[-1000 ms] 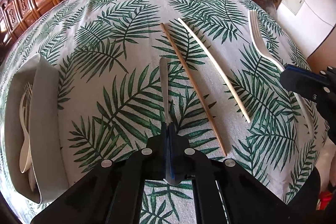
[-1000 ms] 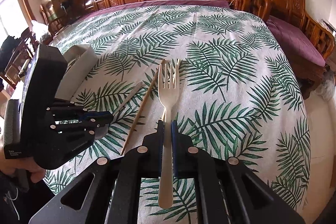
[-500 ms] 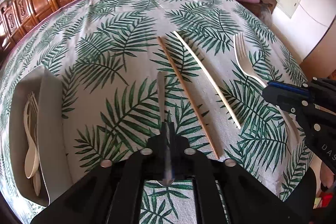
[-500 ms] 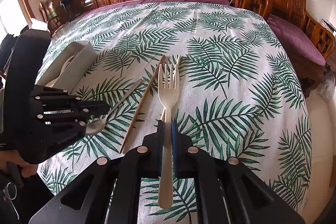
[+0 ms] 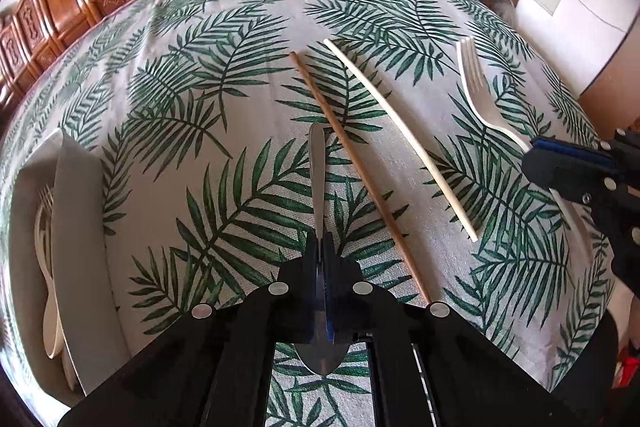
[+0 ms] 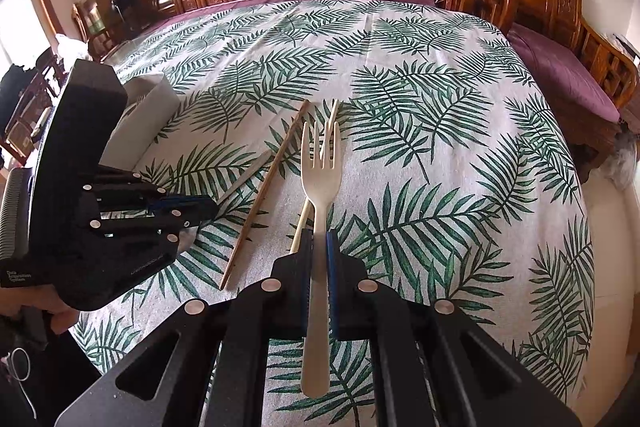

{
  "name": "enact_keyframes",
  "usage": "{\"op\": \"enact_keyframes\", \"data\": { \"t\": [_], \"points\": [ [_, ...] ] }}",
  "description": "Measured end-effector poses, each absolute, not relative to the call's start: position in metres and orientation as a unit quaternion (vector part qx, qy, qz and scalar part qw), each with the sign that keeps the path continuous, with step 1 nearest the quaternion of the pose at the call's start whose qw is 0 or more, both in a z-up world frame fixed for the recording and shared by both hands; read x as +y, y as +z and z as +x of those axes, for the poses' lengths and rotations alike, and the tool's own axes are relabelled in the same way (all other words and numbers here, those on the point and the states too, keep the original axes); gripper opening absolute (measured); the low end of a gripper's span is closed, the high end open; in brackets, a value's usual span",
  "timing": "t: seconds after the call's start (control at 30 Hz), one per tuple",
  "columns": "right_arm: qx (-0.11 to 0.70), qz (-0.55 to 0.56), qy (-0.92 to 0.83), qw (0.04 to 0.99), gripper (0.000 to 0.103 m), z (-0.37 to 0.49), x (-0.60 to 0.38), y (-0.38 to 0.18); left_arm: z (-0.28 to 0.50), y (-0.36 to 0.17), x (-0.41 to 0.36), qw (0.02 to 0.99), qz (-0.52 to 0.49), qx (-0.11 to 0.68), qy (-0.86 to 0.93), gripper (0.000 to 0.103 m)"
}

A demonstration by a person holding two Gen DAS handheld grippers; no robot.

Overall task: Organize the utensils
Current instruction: 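Lower the knife and white fork into the grey tray and open both tools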

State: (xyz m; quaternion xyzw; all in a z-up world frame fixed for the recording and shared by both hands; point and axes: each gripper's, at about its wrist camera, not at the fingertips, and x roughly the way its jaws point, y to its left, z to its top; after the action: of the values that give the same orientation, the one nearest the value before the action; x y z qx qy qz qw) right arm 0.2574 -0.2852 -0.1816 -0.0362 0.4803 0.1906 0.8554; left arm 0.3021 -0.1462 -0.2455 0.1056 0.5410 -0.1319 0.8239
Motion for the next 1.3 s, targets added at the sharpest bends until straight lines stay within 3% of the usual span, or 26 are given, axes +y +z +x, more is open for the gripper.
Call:
{"op": "enact_keyframes", "data": {
  "t": [0.93,1.3],
  "points": [
    [0.45,-0.069,0.252,0.854,0.009,0.234,-0.208,-0.151,0.266,-0.148,-0.035,0.886,0.066,0.447,-0.1,0.002],
    [0.445,-0.066,0.282,0.848,0.009,0.24,-0.151,-0.142,0.266,-0.143,0.032,0.894,0.039,0.442,-0.066,0.002]
  ]
}}
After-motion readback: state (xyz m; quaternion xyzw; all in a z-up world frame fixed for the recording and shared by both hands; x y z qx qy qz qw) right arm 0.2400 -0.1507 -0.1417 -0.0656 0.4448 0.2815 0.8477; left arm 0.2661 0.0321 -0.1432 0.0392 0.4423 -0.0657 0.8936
